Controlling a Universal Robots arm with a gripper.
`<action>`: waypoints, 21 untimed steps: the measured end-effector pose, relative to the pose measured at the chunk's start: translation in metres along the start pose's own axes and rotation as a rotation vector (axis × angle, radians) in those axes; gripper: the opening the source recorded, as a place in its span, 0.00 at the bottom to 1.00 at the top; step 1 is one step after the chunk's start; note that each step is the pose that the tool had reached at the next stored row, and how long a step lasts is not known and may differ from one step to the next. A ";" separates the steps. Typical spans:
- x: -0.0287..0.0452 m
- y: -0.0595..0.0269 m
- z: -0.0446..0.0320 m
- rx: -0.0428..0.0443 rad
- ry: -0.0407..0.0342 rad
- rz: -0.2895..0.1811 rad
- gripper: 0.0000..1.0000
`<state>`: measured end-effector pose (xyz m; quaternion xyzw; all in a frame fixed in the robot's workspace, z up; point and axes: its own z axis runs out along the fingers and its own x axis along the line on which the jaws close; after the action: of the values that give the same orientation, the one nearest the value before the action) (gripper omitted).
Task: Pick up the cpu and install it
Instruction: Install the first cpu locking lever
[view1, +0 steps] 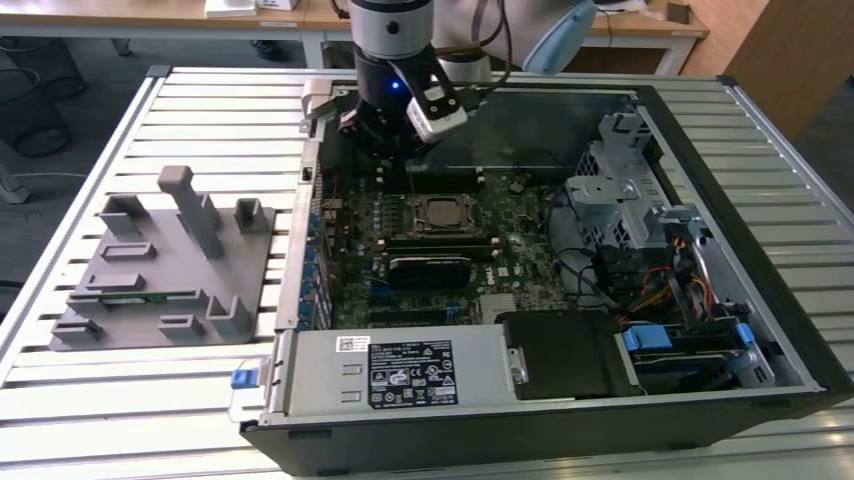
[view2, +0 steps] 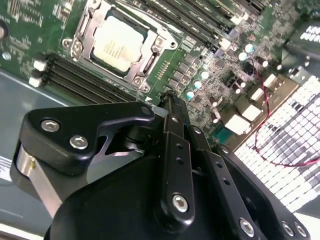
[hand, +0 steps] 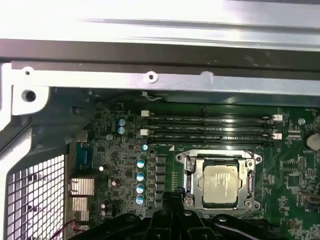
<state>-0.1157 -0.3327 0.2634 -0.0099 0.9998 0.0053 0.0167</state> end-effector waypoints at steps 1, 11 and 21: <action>0.0000 0.0001 0.0002 -0.0004 0.0001 -0.013 0.11; 0.0007 0.0206 0.0029 -0.0011 0.0002 -0.030 0.11; -0.0050 0.0279 0.0049 -0.0011 0.0003 -0.030 0.11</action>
<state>-0.1111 -0.3047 0.2590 -0.0251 0.9995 0.0056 0.0166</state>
